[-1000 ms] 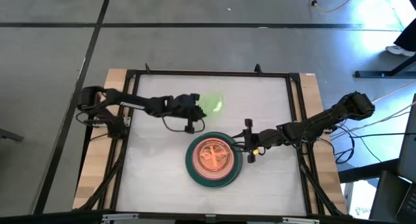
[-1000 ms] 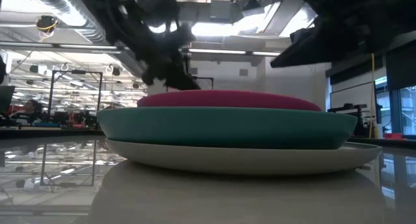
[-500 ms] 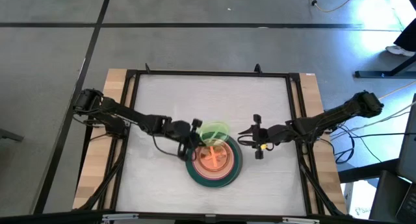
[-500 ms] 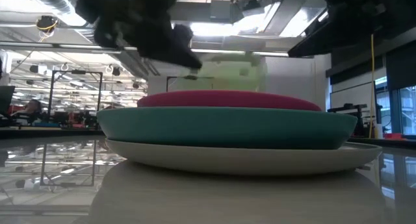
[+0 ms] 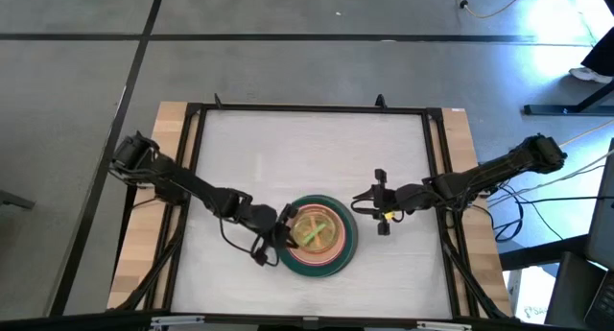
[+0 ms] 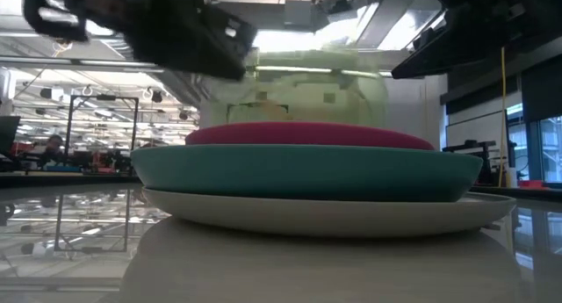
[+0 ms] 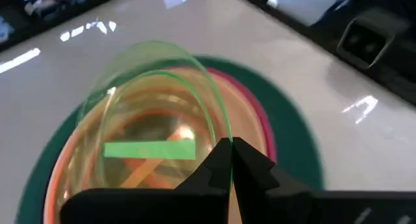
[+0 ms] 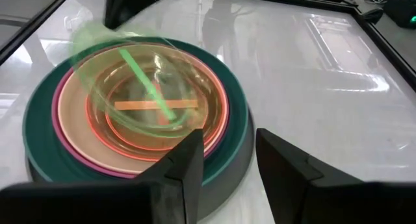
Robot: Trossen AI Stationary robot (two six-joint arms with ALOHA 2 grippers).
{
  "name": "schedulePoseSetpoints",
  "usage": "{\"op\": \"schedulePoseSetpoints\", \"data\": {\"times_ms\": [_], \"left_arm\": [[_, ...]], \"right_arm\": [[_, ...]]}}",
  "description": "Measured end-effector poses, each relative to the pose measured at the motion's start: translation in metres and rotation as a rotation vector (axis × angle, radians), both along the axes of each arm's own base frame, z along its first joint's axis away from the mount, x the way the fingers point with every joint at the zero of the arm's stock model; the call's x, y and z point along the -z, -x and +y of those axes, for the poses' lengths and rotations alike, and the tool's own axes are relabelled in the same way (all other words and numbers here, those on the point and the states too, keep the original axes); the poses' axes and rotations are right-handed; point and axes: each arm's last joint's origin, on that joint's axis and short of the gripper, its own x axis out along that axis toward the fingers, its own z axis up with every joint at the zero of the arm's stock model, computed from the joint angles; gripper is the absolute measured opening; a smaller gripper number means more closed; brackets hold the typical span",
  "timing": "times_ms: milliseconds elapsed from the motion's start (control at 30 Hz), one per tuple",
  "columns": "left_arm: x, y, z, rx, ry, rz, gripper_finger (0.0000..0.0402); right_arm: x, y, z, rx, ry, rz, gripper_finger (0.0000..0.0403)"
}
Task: Stack plastic plates
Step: Stack the light green plate on top of the light orange plate, then return to Home Position
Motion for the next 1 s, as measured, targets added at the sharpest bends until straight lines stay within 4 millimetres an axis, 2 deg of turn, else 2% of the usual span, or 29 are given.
{"op": "schedulePoseSetpoints", "data": {"times_ms": [133,333,667,1000], "left_arm": [[0.009,-0.003,0.002,-0.024,-0.019,0.023,0.0004],[0.009,-0.004,0.003,-0.028,-0.018,0.02,0.001],[0.01,-0.004,0.004,-0.064,0.002,0.032,0.007],[-0.011,0.017,0.012,-0.16,-0.002,0.124,0.0084]], "right_arm": [[0.0,0.0,0.0,0.001,-0.001,0.0,0.0133],[0.0,0.0,0.0,0.001,-0.001,0.001,0.0133],[0.0,0.0,0.0,0.007,-0.014,0.0,0.0133],[0.0,0.0,-0.002,0.053,0.008,-0.009,0.0133]]}}
